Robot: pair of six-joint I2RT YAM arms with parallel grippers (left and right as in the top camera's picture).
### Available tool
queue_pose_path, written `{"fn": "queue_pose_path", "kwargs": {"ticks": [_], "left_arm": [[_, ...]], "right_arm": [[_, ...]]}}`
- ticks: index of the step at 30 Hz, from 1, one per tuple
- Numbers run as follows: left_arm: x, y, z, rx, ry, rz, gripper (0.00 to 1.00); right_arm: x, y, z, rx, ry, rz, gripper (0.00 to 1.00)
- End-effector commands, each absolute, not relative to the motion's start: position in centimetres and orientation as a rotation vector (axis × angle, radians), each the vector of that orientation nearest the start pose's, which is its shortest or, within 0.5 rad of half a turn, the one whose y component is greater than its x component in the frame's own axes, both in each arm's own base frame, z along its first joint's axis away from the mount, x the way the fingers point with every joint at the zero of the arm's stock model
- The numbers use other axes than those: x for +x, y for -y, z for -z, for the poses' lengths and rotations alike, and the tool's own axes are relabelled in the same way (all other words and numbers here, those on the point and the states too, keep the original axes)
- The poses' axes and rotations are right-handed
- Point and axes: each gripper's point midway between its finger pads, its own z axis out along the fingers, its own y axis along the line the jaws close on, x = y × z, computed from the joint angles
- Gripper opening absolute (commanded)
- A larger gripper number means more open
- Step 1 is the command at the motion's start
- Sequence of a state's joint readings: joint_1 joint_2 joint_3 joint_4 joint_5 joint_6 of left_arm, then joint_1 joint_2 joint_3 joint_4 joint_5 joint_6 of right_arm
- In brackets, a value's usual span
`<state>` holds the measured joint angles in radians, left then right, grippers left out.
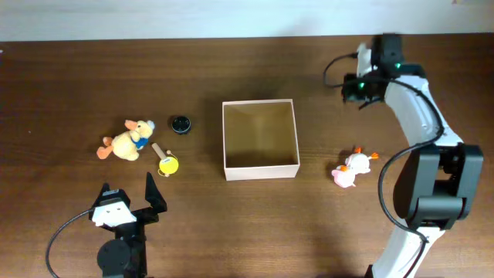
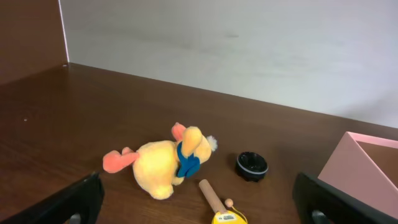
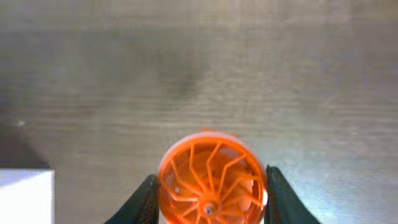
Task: Pack container
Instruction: 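Carry the orange toy with the right gripper into the box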
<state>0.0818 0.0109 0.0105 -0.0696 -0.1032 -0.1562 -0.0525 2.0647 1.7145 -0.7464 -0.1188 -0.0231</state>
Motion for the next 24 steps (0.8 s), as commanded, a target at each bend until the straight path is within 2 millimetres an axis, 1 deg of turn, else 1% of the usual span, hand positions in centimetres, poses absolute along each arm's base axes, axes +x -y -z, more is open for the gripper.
{"fn": "queue_pose_path", "kwargs": {"ticks": [1,3,7,9,10,12,13,16,19,21,24], "left_arm": [[24.3,-3.8,-15.8,-0.258,-1.621,-0.038,0.99],[24.3,-3.8,-15.8,-0.258,-1.621,-0.037,0.99],[24.3,-3.8,-15.8,-0.258,-1.621,-0.038,0.99],[24.3,-3.8,-15.8,-0.258,-1.621,-0.037,0.99],[24.3,-3.8,-15.8,-0.258,-1.621,-0.037,0.99],[24.3,-3.8,-15.8,-0.258,-1.621,-0.038,0.99],[24.3,-3.8,-15.8,-0.258,-1.622,-0.038,0.99],[24.3,-3.8,-15.8,-0.258,-1.622,-0.038,0.99],[24.3,-3.8,-15.8,-0.258,-1.621,-0.037,0.99],[24.3,-3.8,-15.8,-0.258,-1.622,-0.038,0.99],[24.3,-3.8,-15.8,-0.258,-1.622,-0.038,0.99]], "right_arm": [[52.1,0.2,-13.2,-0.011,-2.611,-0.14,0.26],[52.2,-0.5,-14.7,-0.035,-2.604,-0.142,0.26],[51.7,-3.2,-17.2,-0.144,-2.608,-0.149,0.26],[51.0,-5.7,-18.5,-0.219,-2.617,-0.164,0.26],[50.5,-6.9,-18.8,-0.259,-2.622,-0.17,0.26],[49.6,-9.1,-19.2,-0.32,-2.636,-0.186,0.26],[49.3,-9.9,-19.3,-0.342,-2.642,-0.192,0.26],[47.6,-12.8,-18.9,-0.429,-2.675,-0.212,0.24],[46.1,-14.9,-18.5,-0.498,-2.705,-0.224,0.21],[44.9,-16.8,-18.3,-0.563,-2.716,-0.235,0.21],[44.1,-18.6,-18.3,-0.621,-2.712,-0.243,0.21]]}}
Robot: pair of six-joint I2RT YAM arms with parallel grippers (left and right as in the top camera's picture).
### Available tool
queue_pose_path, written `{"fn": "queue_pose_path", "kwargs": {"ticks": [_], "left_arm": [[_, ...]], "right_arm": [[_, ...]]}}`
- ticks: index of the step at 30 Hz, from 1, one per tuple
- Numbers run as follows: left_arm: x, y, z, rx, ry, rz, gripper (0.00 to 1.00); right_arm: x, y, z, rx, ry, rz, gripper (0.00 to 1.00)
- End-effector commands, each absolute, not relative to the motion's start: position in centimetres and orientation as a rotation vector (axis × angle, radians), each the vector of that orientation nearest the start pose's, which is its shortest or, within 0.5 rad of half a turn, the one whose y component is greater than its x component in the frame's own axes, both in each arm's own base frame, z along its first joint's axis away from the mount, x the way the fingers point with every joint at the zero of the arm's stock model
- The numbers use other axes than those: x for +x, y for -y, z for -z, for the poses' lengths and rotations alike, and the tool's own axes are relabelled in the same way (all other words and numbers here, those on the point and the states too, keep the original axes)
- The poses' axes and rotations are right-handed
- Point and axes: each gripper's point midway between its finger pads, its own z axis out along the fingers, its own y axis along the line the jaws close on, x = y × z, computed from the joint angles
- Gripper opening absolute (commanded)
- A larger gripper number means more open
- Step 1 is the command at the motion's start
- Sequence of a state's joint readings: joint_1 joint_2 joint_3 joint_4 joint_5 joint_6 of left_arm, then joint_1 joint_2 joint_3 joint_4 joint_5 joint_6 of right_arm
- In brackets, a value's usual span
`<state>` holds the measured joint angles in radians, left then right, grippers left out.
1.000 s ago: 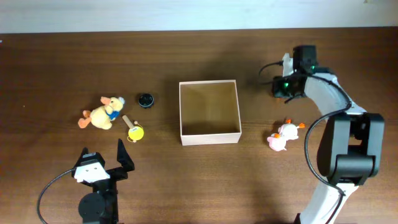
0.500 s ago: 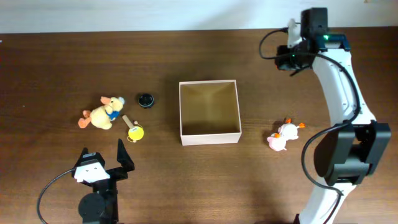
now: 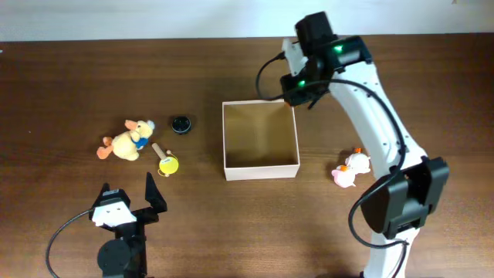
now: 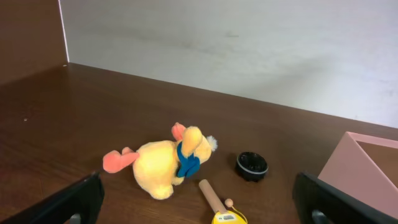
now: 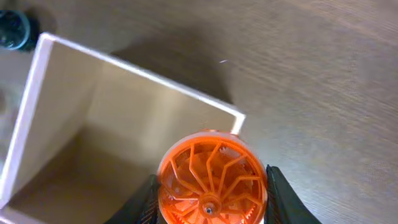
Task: Pack container
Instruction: 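Carry the orange toy with the right gripper into the box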
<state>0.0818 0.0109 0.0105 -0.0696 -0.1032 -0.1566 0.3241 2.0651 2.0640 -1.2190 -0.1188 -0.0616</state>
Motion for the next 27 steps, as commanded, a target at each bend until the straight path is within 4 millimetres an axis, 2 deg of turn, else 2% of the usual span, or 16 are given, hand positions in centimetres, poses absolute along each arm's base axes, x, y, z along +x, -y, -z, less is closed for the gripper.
{"fn": "queue_pose_path", "kwargs": {"ticks": [1,5,12,27], "left_arm": [[24.3,-3.8,-15.8,-0.258,-1.621,-0.038,0.99],[24.3,-3.8,-15.8,-0.258,-1.622,-0.038,0.99],[24.3,-3.8,-15.8,-0.258,-1.622,-0.038,0.99],[24.3,-3.8,-15.8,-0.258,-1.621,-0.037,0.99]], "right_arm": [[43.8,-19.2,-18.3,-0.641,-2.707,-0.243,0.21],[43.7,-20.3,-17.5,-0.675,-2.697,-0.248,0.21],[43.2,-20.1,-13.8,-0.682,-2.743,-0.242,0.22],[42.2,-19.7,-9.3,-0.69,-2.792,-0.236,0.22]]}}
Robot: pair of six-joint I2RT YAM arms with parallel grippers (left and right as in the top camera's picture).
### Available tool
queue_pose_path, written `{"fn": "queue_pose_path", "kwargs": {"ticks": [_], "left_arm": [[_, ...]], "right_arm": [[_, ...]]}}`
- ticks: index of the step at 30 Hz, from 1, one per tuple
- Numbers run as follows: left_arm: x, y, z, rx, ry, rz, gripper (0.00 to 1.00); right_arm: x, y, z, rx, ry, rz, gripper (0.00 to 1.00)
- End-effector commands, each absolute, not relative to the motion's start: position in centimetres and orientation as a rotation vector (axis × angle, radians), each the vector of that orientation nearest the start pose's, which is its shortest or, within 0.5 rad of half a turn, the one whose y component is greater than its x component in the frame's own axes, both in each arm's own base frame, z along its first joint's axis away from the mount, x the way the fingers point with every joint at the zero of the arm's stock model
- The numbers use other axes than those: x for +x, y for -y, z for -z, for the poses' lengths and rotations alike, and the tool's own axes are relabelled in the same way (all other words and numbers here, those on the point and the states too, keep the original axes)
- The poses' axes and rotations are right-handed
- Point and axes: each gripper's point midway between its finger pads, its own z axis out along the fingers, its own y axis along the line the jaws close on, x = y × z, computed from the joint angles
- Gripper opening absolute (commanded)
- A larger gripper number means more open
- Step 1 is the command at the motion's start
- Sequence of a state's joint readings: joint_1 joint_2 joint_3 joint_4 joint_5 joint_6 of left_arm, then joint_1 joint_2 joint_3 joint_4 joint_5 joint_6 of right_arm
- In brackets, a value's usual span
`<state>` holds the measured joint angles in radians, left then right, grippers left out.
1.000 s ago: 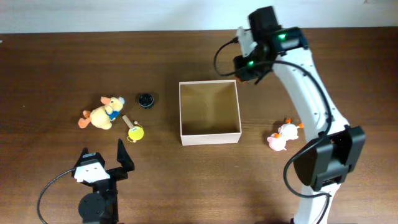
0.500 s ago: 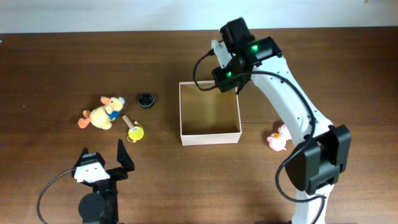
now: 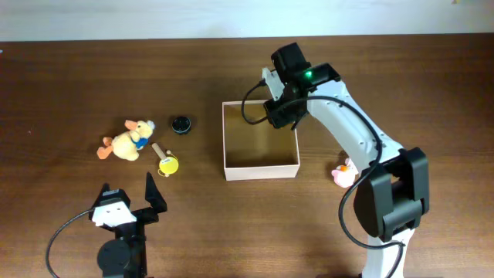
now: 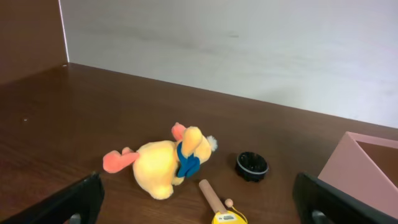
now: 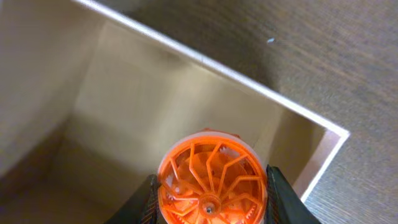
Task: Pack container
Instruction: 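Carry the orange toy with the right gripper into the box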
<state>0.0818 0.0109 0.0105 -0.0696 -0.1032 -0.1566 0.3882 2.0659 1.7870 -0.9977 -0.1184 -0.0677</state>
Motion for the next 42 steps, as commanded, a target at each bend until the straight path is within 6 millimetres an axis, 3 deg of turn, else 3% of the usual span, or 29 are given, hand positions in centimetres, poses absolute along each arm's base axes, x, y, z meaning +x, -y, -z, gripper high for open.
{"fn": "queue_pose_path", "kwargs": {"ticks": [1,7,15,26,29,31,42], "left_arm": [[24.3,-3.8,-15.8,-0.258,-1.622,-0.038,0.99],[24.3,-3.8,-15.8,-0.258,-1.622,-0.038,0.99],[24.3,-3.8,-15.8,-0.258,-1.622,-0.038,0.99],[24.3,-3.8,-15.8,-0.258,-1.622,-0.038,0.99],[24.3,-3.8,-15.8,-0.258,-1.621,-0.037,0.99],[24.3,-3.8,-15.8,-0.258,-1.621,-0.037,0.99],[24.3,-3.8,-15.8,-0.258,-1.622,-0.038,0.99]], "right_arm": [[42.2,-19.7,-9.3,-0.689,-2.793,-0.235,0.22],[42.5,-19.9,-8.9,-0.689,-2.789,-0.237,0.22],[42.8,-20.1,-6.3,-0.704,-2.821,-0.236,0.22],[43.1,-20.5,-6.1,-0.735,-2.801,-0.235,0.22],[43.1,-20.5,-6.1,-0.735,-2.801,-0.234,0.47],[43.1,-20.5,-6.1,-0.735,-2.801,-0.235,0.52],[42.8,-21.2,-6.4,-0.743,-2.797,-0.304,0.56]]}}
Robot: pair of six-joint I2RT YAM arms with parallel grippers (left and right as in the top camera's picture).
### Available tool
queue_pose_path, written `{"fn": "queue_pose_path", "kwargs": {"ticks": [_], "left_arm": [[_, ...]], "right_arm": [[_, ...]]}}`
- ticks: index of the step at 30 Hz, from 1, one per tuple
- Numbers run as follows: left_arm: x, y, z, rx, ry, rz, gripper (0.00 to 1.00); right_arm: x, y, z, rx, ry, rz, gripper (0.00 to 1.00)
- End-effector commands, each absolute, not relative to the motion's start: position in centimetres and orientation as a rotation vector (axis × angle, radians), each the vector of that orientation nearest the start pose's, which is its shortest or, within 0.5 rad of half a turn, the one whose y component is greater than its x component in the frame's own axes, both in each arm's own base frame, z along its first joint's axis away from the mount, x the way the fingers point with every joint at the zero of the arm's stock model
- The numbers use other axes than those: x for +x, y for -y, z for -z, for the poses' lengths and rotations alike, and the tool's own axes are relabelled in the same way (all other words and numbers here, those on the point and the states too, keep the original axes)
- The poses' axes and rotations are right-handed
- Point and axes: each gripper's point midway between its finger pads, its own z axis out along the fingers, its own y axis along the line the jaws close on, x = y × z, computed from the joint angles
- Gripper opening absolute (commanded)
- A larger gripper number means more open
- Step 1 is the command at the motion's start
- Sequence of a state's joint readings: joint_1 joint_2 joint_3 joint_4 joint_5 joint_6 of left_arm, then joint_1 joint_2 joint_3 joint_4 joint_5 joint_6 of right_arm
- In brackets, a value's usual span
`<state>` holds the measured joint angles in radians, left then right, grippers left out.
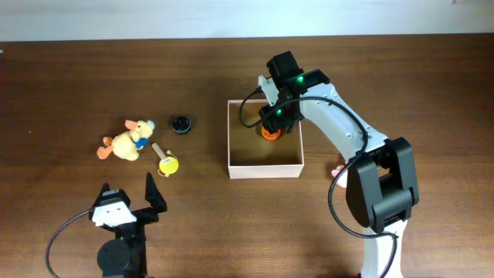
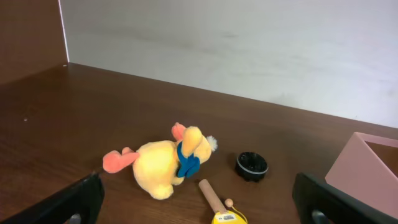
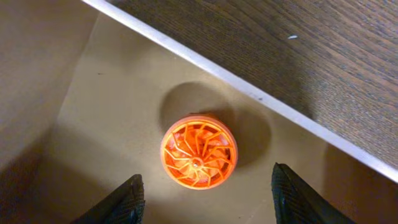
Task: Pack container
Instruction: 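Carry the orange toy with the right gripper into the box, then lower the orange toy into the box and open the right gripper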
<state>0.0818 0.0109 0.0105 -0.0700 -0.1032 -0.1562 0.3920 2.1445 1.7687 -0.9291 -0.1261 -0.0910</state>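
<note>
An open cardboard box [image 1: 231, 147] stands mid-table. An orange spoked wheel [image 3: 198, 153] lies on its floor near the far right corner, also seen as the wheel [image 1: 269, 133] from overhead. My right gripper [image 3: 205, 198] hangs open just above it, fingers wide and apart from it. My left gripper [image 2: 199, 205] rests open at the front left, facing a yellow plush duck [image 2: 168, 164], a black cap [image 2: 252, 165] and a yellow mallet toy [image 2: 221, 207]. A pink and white plush [image 1: 338, 171] lies right of the box, mostly hidden by my right arm.
The box's white rim [image 3: 249, 90] runs diagonally behind the wheel. The plush duck [image 1: 123, 142], black cap [image 1: 180, 123] and yellow toy [image 1: 165, 161] lie left of the box. A pale wall [image 2: 249, 43] backs the table.
My right gripper has opened and let go of the orange wheel, which now lies on the box floor. The box sits slightly farther right. The left arm has not moved.
My right gripper held the orange wheel over the bare table at the far right. Then it carried the wheel over the box's far right corner, then inside above the box floor. Now the wheel lies free in the box. The left side stayed unchanged.
</note>
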Motion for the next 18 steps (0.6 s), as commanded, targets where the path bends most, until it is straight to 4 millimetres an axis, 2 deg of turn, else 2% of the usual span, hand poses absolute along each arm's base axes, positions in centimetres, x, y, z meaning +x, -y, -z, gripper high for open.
{"fn": "queue_pose_path", "kwargs": {"ticks": [1,3,6,8,11,15,18], "left_arm": [[24.3,-3.8,-15.8,-0.258,-1.621,-0.037,0.99],[24.3,-3.8,-15.8,-0.258,-1.621,-0.037,0.99],[24.3,-3.8,-15.8,-0.258,-1.622,-0.038,0.99],[24.3,-3.8,-15.8,-0.258,-1.622,-0.038,0.99],[24.3,-3.8,-15.8,-0.258,-1.621,-0.037,0.99],[24.3,-3.8,-15.8,-0.258,-1.622,-0.038,0.99],[24.3,-3.8,-15.8,-0.258,-1.622,-0.038,0.99]], "right_arm": [[42.7,-21.6,-6.5,-0.747,-2.795,-0.333,0.56],[42.4,-22.7,-7.0,-0.762,-2.781,-0.411,0.56],[41.8,-24.1,-7.2,-0.803,-2.764,-0.437,0.52],[41.1,-25.5,-7.2,-0.856,-2.748,-0.43,0.4],[41.0,-26.9,-7.2,-0.907,-2.706,-0.376,0.29],[41.5,-27.6,-7.4,-0.919,-2.664,-0.341,0.21],[42.1,-27.4,-7.4,-0.917,-2.647,-0.339,0.2]]}}
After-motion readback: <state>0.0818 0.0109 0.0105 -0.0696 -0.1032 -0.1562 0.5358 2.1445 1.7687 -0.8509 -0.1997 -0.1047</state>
